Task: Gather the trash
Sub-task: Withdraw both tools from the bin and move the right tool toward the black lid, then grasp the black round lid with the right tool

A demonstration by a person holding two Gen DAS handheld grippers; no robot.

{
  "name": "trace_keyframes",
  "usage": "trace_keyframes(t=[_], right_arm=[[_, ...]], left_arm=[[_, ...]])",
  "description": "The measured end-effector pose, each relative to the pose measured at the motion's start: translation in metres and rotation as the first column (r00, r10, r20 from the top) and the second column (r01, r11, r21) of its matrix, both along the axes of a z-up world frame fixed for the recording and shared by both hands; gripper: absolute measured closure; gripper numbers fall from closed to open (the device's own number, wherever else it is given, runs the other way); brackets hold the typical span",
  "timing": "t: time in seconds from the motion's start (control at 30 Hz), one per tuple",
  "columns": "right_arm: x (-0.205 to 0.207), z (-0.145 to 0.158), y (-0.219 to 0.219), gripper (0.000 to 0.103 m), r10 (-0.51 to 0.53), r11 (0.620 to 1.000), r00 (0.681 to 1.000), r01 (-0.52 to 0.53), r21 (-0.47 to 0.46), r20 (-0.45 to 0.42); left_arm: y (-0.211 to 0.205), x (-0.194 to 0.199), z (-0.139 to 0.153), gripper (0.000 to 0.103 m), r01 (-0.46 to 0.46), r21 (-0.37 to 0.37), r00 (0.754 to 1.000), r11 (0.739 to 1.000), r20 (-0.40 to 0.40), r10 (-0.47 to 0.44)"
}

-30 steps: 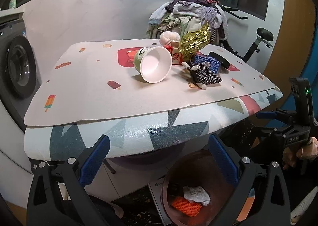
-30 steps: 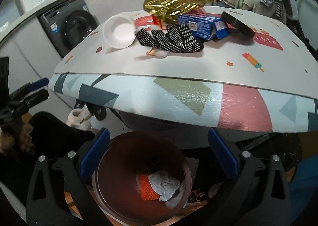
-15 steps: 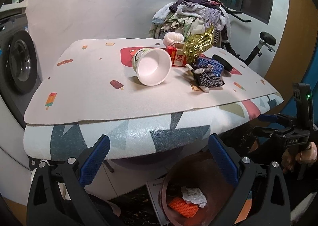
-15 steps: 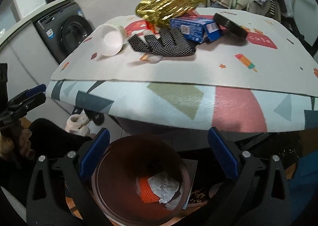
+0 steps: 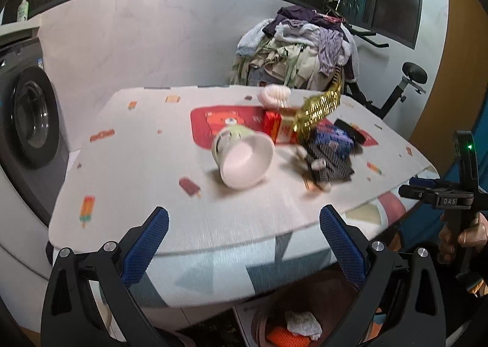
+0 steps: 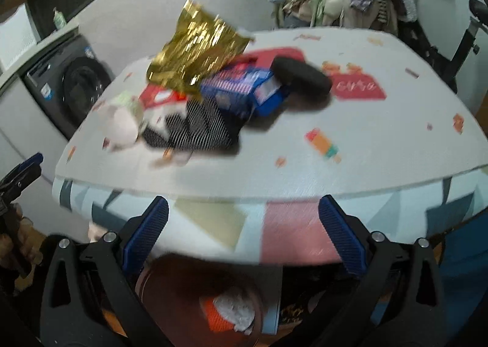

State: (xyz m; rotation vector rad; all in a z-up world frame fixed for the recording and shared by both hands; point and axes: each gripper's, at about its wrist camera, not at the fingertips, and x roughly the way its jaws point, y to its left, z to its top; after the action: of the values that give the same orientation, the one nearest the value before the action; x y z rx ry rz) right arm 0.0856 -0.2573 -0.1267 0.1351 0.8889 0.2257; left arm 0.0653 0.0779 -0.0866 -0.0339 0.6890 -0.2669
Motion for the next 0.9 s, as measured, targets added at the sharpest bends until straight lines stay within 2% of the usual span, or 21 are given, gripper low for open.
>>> trace_keyframes(t=[0.2, 0.37, 0.5, 0.63, 0.9], right_arm=[[0.028, 0.014, -0.028, 0.006, -0.065, 0.998, 0.997, 0.064, 0.014, 0.05], [0.063, 0.013, -0.056, 0.006, -0.152, 0.986, 0.987, 0.148, 0.08, 0.05], [0.101, 0.006, -0.073, 0.006, -0.22, 0.966, 0.975, 0.214, 0.144, 0.024], [0.141, -0.007, -0.079, 0.006, -0.243, 0.947, 0.97, 0.244, 0.21, -0.032], [0.2, -0.022, -0.072, 0.006, -0.25, 0.935, 0.964, 0.266, 0.235, -0.092]], left_arm=[[0.002, 0.021, 0.014, 0.006, 0.005, -0.015, 1.0, 1.0, 0.011, -0.005], [0.006, 0.039, 0.016, 0.006, -0.007, -0.054, 1.0, 0.999, -0.003, 0.007], [0.011, 0.054, 0.01, 0.006, -0.025, -0.088, 0.999, 0.996, -0.034, 0.022], [0.014, 0.067, 0.003, 0.006, -0.04, -0.112, 0.998, 0.993, -0.057, 0.034], [0.012, 0.09, -0.005, 0.006, -0.061, -0.141, 0.995, 0.988, -0.087, 0.049]])
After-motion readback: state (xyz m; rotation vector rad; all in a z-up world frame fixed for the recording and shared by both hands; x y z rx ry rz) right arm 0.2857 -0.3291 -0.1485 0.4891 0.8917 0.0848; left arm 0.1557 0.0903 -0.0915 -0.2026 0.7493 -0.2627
